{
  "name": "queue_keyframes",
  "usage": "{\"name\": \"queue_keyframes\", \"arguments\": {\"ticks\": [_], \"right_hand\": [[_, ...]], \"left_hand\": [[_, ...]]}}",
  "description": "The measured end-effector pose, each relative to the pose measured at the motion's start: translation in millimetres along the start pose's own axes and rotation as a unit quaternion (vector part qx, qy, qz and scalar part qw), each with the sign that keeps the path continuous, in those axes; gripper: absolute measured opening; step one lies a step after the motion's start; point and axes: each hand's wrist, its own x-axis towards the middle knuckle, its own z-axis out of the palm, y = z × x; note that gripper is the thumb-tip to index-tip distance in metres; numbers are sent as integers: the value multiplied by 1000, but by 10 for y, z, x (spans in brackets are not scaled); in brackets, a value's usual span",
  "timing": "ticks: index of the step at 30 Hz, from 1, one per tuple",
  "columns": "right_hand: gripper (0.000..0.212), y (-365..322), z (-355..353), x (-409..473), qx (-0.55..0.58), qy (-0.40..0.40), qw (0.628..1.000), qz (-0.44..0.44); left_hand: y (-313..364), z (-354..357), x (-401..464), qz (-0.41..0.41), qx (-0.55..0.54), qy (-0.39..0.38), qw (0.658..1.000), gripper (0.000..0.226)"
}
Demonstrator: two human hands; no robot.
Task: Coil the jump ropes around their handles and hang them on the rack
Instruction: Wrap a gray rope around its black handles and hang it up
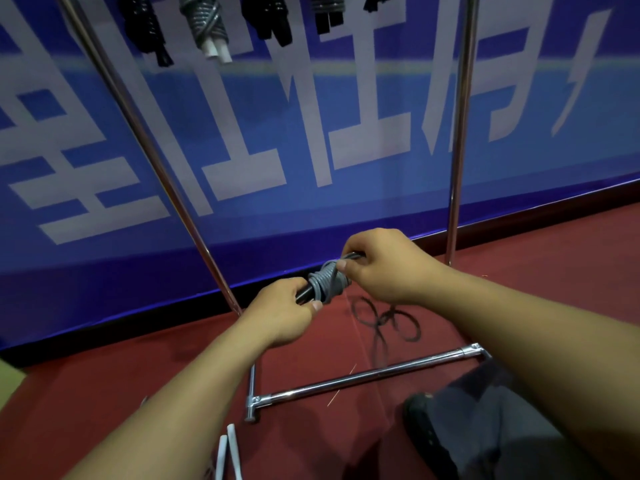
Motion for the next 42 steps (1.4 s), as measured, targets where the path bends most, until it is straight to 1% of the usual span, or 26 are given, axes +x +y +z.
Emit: {"name": "queue_keyframes", "arguments": {"ticks": [5,10,13,15,20,23,25,29,31,33,35,37,39,42], "right_hand": [[20,116,46,4,-42,-7,998,-41],[19,134,49,0,-65,-65,992,-92],[21,139,59,20,-72,-70,991,-84],[26,169,61,47,-79,-63,993,-67],[36,291,44,104,-107,-59,992,-24],[43,332,58,130,-110,-61,992,-5],[41,360,85,155,-94,-63,994,0],[26,395,148,216,-47,-61,997,-19],[21,399,178,226,-38,-66,997,-33],[22,413,183,229,-37,-70,996,-44],[28,422,153,232,-35,-68,996,-39],[34,435,106,236,-33,-59,997,-21],[36,452,68,231,-18,-54,998,3],[32,490,42,222,59,-56,996,37]], "left_hand": [[10,45,-37,21,32,-70,997,29],[48,93,-92,32,59,-161,985,20],[43,116,-121,37,56,-203,977,12],[56,119,-146,51,52,-214,974,15],[67,105,-170,67,13,-220,973,15],[58,112,-172,69,-3,-221,973,9],[59,111,-178,65,-1,-218,974,7],[67,72,-178,81,33,-206,975,13],[76,38,-193,95,51,-205,973,6],[92,-2,-220,118,76,-202,969,8],[100,-39,-251,138,88,-201,966,11],[96,-57,-275,150,83,-197,965,10],[92,-70,-290,163,62,-187,967,8],[112,-106,-317,177,3,-181,967,5]]}}
